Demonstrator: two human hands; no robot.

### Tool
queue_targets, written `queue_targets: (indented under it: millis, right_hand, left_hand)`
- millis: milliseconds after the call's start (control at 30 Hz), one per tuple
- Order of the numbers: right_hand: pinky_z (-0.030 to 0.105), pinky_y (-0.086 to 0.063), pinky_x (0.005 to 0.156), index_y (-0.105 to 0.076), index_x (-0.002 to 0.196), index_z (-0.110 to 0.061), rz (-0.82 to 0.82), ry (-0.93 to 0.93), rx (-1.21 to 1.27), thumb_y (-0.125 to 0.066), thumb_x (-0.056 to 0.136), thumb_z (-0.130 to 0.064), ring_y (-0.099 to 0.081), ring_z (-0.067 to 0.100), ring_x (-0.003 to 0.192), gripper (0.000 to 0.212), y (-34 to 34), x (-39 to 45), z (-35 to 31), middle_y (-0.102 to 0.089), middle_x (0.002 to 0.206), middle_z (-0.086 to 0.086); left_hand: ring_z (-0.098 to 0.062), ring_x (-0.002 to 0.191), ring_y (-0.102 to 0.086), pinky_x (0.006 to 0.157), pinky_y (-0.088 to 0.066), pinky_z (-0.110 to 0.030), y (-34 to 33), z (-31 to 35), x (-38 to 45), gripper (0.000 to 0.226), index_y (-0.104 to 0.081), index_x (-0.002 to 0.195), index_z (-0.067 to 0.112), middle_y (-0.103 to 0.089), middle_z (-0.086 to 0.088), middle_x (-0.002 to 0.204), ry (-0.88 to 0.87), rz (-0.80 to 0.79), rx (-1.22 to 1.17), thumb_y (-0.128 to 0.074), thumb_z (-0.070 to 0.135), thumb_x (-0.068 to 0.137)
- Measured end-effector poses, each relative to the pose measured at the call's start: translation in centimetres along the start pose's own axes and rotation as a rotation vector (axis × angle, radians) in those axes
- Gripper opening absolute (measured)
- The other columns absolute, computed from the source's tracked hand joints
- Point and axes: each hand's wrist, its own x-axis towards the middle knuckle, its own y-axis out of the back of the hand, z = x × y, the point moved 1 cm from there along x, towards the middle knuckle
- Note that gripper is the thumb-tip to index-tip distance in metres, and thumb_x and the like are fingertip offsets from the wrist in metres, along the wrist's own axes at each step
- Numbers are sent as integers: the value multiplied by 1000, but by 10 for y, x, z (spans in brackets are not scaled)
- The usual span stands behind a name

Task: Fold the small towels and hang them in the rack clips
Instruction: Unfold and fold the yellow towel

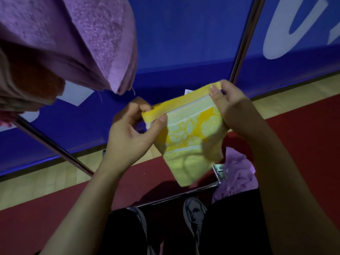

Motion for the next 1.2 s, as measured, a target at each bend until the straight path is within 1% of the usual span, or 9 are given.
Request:
queue_targets:
  millis: [200, 400, 567, 667, 733, 833, 967, 1067, 1200]
  right_hand:
    - [51, -52, 65, -52, 100, -13, -24, 75, 44, -43, 107, -44, -59, 43, 73, 34, -3, -4, -4, -59, 79, 29]
    - [39, -44, 69, -50, 99, -8, 15, -15, 192, -42, 107, -45, -52, 20, 71, 39, -6, -4, -8, -51, 78, 8]
    - [52, -54, 96, -66, 113, -10, -77, -190, 464, -49, 100, -53, -71, 34, 101, 48, -8, -6, -10, -74, 106, 15]
    - [44, -60, 89, -70, 112, -10, -88, -266, 575, -50, 104, -45, -75, 29, 98, 42, -8, -5, -13, -78, 102, 13]
    - [35, -60, 82, -71, 113, -8, -90, -300, 647, -49, 106, -38, -76, 25, 95, 38, -9, -4, -14, -78, 100, 11]
    - [35, -61, 76, -71, 106, -4, -34, -347, 771, -52, 105, -34, -76, 26, 88, 35, -10, -1, -14, -78, 92, 14]
    - [48, -61, 84, -68, 114, 4, 105, -411, 884, -60, 101, -35, -74, 35, 97, 42, -5, 8, -5, -75, 100, 22]
    - [59, -55, 94, -64, 127, 2, 129, -501, 974, -68, 90, -40, -70, 44, 109, 56, -3, 10, 4, -70, 118, 27]
    - [55, -54, 98, -64, 130, -4, 119, -577, 1020, -61, 95, -42, -71, 39, 109, 51, -4, 9, 6, -72, 120, 21]
  left_hand:
    - [-23, 60, -59, 56, -48, -44, 7, -7, 0, 37, -51, 74, 16, -54, 0, 62, -146, -45, 326, -74, 35, 96]
    - [-45, 60, -59, 52, -52, -53, -4, -4, -1, 33, -43, 120, 20, -60, -25, 68, 200, 63, -95, -69, 25, 101]
    - [-15, 84, -77, 66, -61, -28, -5, 1, 0, 41, -47, 138, 24, -80, -1, 99, 362, 83, -291, -64, 14, 102]
    - [-13, 85, -74, 65, -59, -30, -7, -2, 4, 42, -49, 142, 25, -80, -2, 103, 433, 133, -405, -63, 16, 103]
    - [-16, 91, -75, 73, -63, -34, -9, -1, 5, 45, -46, 145, 29, -80, 0, 105, 540, 69, -498, -62, 28, 103]
    - [-19, 118, -71, 103, -56, -39, -17, 1, -1, 53, -54, 141, 18, -75, -2, 126, 694, -292, -657, -60, 38, 93]
    - [-15, 114, -72, 94, -58, -26, -24, -2, -13, 27, -73, 120, 14, -76, -3, 125, 734, -599, -627, -72, 18, 93]
    - [-18, 108, -74, 90, -60, -27, -30, 0, -18, 23, -81, 111, 16, -76, -9, 121, 774, -595, -736, -71, 10, 91]
    - [-25, 108, -75, 91, -61, -37, -34, 6, -17, 40, -72, 126, 8, -73, -16, 126, 831, -407, -944, -67, 15, 87]
